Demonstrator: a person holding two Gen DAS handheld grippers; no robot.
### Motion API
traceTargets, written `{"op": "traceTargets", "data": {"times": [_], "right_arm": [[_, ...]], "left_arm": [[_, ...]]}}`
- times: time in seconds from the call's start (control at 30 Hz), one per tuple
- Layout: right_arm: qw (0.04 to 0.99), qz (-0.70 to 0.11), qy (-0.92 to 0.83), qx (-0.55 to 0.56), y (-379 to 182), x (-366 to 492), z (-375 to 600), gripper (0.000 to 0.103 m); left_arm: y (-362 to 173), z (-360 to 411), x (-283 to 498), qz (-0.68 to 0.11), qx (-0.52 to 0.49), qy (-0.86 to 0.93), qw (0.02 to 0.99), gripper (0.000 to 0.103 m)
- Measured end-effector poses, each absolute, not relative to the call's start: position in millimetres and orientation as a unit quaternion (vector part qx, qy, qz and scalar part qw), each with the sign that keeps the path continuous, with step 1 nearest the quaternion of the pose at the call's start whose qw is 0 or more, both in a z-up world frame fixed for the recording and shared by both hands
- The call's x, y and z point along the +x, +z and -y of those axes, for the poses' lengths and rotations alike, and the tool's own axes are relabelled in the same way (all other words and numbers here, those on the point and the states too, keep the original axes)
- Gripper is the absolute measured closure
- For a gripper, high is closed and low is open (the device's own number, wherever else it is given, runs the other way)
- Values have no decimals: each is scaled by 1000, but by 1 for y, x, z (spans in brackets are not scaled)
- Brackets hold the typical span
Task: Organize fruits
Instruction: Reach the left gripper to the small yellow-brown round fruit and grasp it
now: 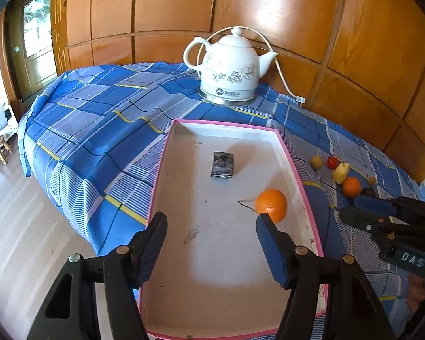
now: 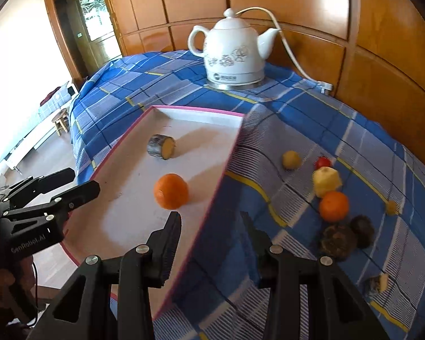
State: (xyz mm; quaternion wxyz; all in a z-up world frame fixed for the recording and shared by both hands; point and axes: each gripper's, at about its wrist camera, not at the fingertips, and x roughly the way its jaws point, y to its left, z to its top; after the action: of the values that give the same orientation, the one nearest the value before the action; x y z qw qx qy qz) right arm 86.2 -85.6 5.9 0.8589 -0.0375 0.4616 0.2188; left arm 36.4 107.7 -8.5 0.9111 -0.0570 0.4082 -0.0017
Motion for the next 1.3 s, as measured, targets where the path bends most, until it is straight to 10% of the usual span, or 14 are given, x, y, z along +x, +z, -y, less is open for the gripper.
{"op": "traceTargets", "data": {"times": [0.93,1.1,1.3], "right_arm": [[881,-472,35,-21,10,95,285,59],[878,-479,11,16,-4,98,314,59],[876,-479,21,47,-8,99,323,59]], "left_arm": [[-4,-34,51,-432,6,-119,894,38],[3,-14,73,-434,29,-151,888,58],[-1,20,116,-446,75,-176,874,58]]}}
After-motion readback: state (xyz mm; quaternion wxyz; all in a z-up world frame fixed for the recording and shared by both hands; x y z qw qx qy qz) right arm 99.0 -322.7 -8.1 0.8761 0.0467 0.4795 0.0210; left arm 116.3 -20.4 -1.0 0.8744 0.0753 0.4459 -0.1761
